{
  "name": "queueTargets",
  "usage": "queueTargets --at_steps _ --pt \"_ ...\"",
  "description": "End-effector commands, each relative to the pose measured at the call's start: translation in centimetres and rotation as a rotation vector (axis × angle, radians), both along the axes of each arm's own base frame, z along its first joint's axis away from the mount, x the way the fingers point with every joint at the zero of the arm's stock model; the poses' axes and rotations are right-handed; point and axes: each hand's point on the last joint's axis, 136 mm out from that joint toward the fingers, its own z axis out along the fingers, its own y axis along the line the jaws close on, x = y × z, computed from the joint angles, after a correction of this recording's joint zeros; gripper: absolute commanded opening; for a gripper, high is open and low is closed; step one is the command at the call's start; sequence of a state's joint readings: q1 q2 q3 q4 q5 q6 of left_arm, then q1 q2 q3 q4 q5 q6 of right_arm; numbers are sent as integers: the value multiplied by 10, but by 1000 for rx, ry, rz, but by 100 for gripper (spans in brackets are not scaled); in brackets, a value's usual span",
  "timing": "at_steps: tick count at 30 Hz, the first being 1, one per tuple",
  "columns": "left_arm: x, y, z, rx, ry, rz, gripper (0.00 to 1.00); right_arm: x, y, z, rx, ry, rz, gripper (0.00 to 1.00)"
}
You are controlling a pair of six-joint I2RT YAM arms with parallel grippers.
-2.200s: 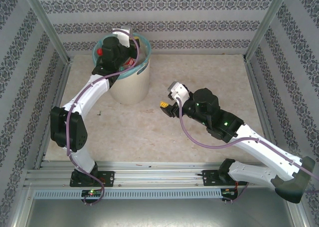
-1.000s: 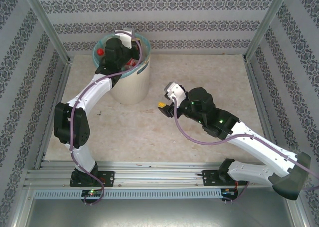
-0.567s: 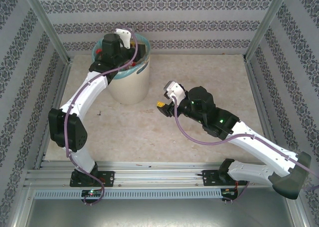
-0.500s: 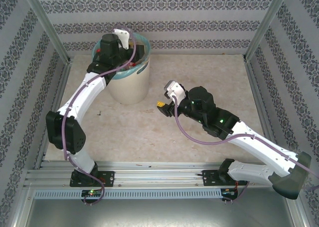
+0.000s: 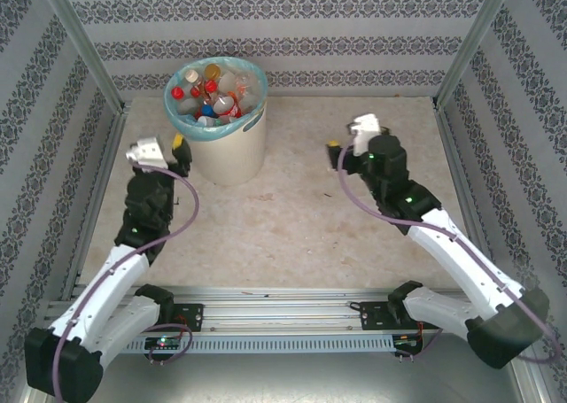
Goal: Put the plastic bottles in the bin
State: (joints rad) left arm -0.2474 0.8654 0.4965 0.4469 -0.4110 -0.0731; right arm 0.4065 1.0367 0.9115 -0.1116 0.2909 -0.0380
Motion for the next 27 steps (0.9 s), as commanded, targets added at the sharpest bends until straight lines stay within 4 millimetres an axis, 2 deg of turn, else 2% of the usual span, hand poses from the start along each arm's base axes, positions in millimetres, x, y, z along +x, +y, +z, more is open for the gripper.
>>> queueTargets --at_steps 1,3,5,7,10,13,14,15,17,19,21,24,27 --pt "-13 48 -64 45 43 245 69 7 -75 -42 97 -6 -213 92" --pt "-8 53 -104 41 92 235 65 7 -115 -80 161 10 -312 92" --pt "5 52 -134 62 155 211 66 7 -136 -111 192 17 -374 93" --pt "17 43 -148 104 161 159 70 5 -141 -143 196 31 -389 94" --pt "28 35 -159 112 155 75 77 9 -131 -172 212 7 -319 95" --pt "37 24 -173 77 234 -46 89 14 -111 -159 209 -60 -189 97" --pt "41 23 -182 66 242 -70 95 14 -108 -161 212 -82 -166 98" --pt "45 23 -179 72 204 -79 100 16 -106 -169 219 -70 -148 98" --pt "40 25 -181 51 226 -71 100 22 -102 -181 225 -84 -115 98" --pt "38 34 -181 39 221 -22 100 33 -100 -183 241 -97 -103 98" --pt "40 34 -178 51 199 -22 100 33 -115 -191 224 -4 -207 98" --pt "43 35 -182 43 238 -15 100 38 -113 -189 183 -39 -243 98" --pt "44 35 -182 39 243 -14 100 35 -113 -196 162 3 -246 98"
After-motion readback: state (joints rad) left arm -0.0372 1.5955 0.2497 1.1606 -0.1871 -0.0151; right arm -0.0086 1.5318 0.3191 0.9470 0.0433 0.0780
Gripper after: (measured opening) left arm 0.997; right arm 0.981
